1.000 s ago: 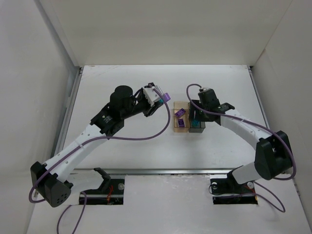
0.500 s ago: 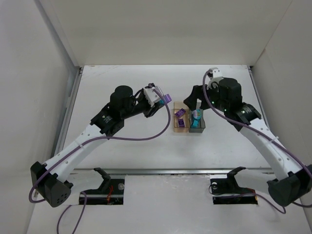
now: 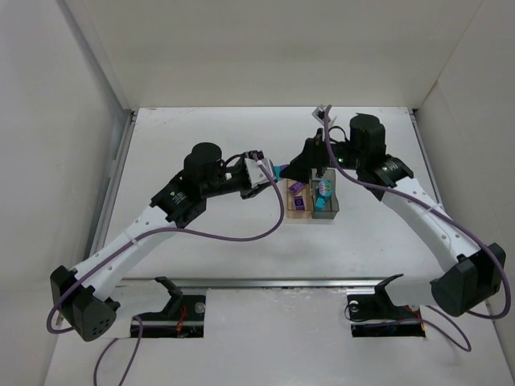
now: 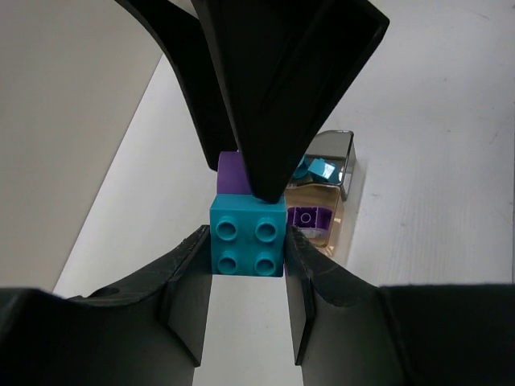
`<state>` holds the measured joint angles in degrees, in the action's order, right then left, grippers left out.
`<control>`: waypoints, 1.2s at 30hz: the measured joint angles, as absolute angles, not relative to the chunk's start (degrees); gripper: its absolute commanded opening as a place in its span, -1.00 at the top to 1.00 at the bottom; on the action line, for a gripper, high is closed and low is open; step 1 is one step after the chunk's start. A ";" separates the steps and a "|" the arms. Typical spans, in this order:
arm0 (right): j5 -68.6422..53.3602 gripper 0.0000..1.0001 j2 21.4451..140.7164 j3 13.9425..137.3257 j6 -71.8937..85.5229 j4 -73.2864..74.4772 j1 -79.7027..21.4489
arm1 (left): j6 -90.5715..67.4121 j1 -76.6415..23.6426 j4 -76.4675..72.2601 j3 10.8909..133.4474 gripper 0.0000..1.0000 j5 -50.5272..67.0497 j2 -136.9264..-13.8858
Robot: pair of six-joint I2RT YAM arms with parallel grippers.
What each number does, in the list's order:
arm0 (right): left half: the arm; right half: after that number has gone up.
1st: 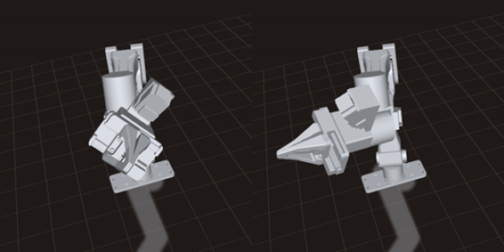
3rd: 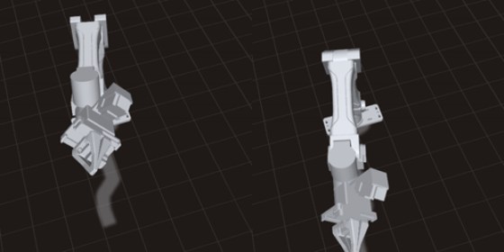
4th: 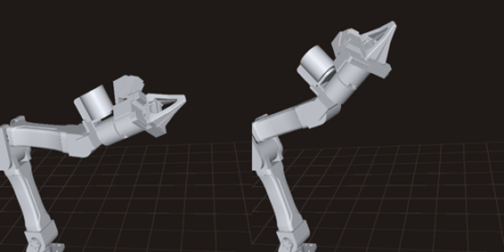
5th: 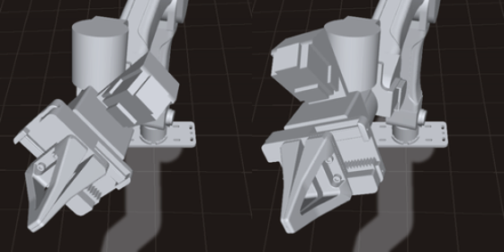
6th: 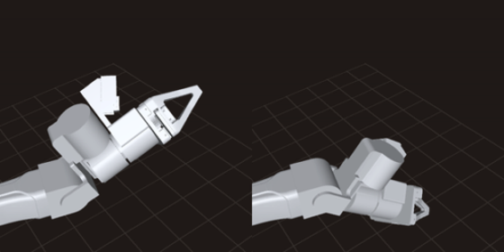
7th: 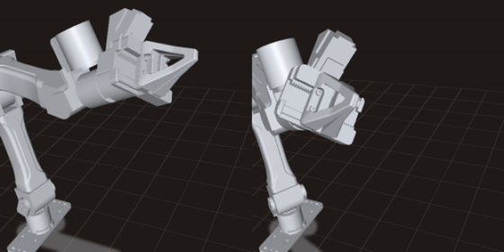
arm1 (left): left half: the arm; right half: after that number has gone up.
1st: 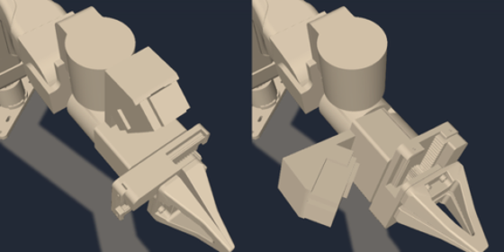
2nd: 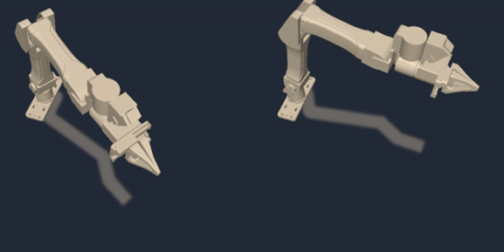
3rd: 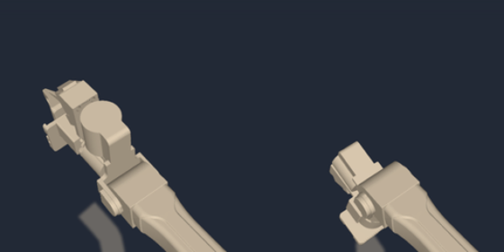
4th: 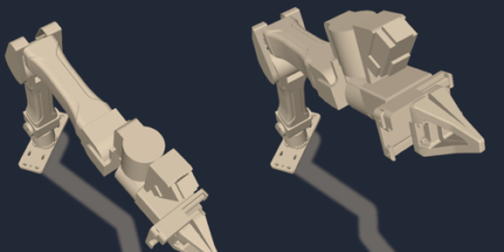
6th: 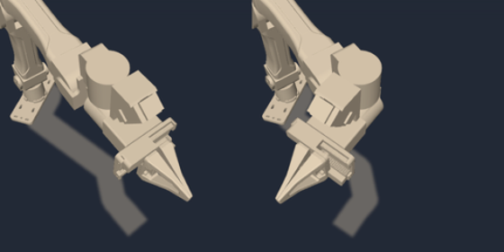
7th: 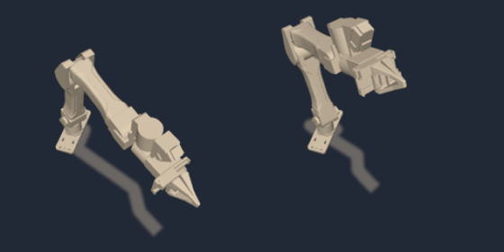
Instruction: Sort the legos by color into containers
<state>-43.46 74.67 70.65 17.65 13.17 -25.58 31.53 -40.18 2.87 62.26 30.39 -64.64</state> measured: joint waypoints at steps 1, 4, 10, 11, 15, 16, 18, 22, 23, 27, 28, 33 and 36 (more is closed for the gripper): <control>-44.21 -0.48 75.16 70.65 18.28 13.13 -25.56 | 31.99 -40.18 3.07 62.28 1.00 30.44 -64.64; -46.37 -0.21 75.46 70.67 19.57 12.29 -25.58 | 33.06 -40.16 3.31 62.28 1.00 30.63 -64.64; -49.74 0.50 75.70 70.94 21.21 10.61 -25.41 | 33.65 -40.49 3.22 62.28 1.00 31.16 -64.47; -50.24 0.59 76.03 71.02 21.58 10.07 -25.15 | 33.78 -40.53 3.29 62.28 1.00 31.05 -64.31; -52.56 1.00 77.41 71.18 22.11 9.37 -25.21 | 33.78 -40.71 2.46 62.39 1.00 30.87 -63.99; -52.88 1.00 77.62 71.18 22.15 9.39 -25.23 | 33.78 -40.77 2.35 62.39 1.00 30.72 -63.99; -52.88 1.00 77.65 71.16 22.52 9.39 -25.19 | 33.78 -40.82 2.31 62.39 1.00 30.28 -63.99; -50.74 1.00 77.47 70.17 23.38 8.36 -25.15 | 33.78 -40.82 2.39 62.39 1.00 29.69 -63.99; -49.21 1.00 77.32 69.49 23.66 8.19 -25.15 | 33.78 -40.82 2.39 62.39 1.00 29.67 -63.99; -36.75 1.00 77.25 66.89 24.01 10.72 -24.99 | 33.78 -40.82 2.44 62.39 1.00 28.84 -63.88; -33.12 1.00 77.67 66.65 23.97 12.10 -24.82 | 33.69 -40.82 2.44 62.39 1.00 28.45 -63.79; -20.95 1.00 84.88 66.61 23.46 16.58 -24.34 | 33.32 -40.82 2.39 62.04 1.00 27.20 -63.42; -17.10 0.68 89.69 65.95 23.33 18.46 -24.34 | 33.15 -40.82 2.57 61.28 1.00 26.28 -63.18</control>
